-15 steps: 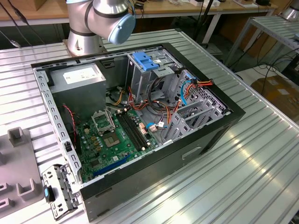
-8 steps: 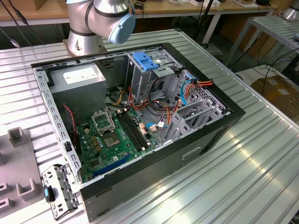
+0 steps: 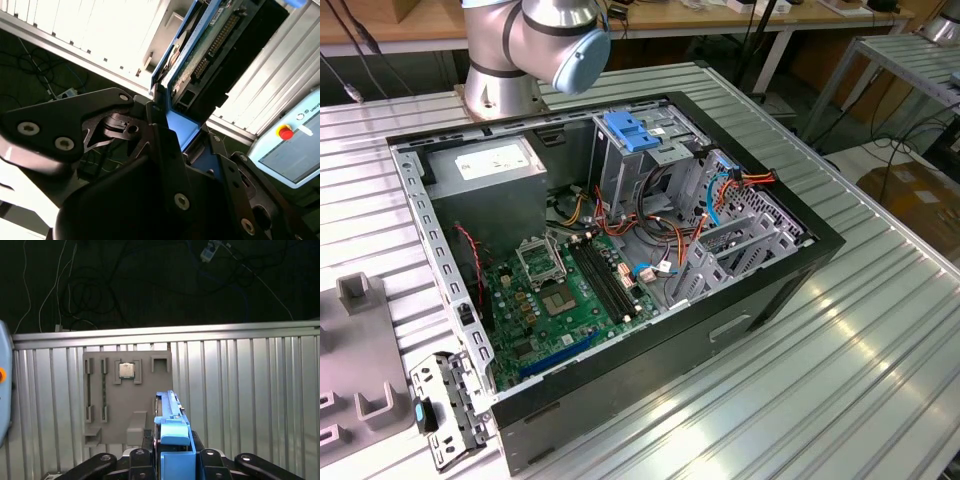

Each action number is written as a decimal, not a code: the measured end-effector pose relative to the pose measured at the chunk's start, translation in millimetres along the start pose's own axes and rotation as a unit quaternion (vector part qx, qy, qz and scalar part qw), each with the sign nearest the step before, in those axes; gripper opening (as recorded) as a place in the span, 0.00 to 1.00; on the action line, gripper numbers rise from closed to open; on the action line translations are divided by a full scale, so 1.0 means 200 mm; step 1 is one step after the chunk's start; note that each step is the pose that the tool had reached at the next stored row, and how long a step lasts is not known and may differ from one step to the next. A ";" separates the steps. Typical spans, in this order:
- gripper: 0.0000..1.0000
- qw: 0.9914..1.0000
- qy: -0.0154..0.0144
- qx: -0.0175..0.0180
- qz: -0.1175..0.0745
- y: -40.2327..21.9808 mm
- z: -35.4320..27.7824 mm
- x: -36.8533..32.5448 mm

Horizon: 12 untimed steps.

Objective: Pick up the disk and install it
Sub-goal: 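Pick up the disk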

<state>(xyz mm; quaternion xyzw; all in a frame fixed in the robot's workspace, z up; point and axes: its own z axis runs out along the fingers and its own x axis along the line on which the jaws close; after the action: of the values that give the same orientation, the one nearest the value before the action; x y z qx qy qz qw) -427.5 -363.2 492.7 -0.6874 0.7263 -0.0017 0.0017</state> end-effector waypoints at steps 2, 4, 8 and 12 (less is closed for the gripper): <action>0.37 1.000 0.000 0.000 0.000 -0.024 0.000 -0.001; 0.37 1.000 0.000 0.000 0.000 -0.042 0.000 -0.002; 0.37 1.000 0.000 0.000 0.000 -0.078 0.000 -0.004; 0.37 1.000 0.000 0.000 0.000 -0.106 0.001 -0.006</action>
<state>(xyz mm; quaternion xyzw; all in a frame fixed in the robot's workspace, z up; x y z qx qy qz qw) -406.3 -363.2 492.7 -0.6874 0.7263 -0.0019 0.0015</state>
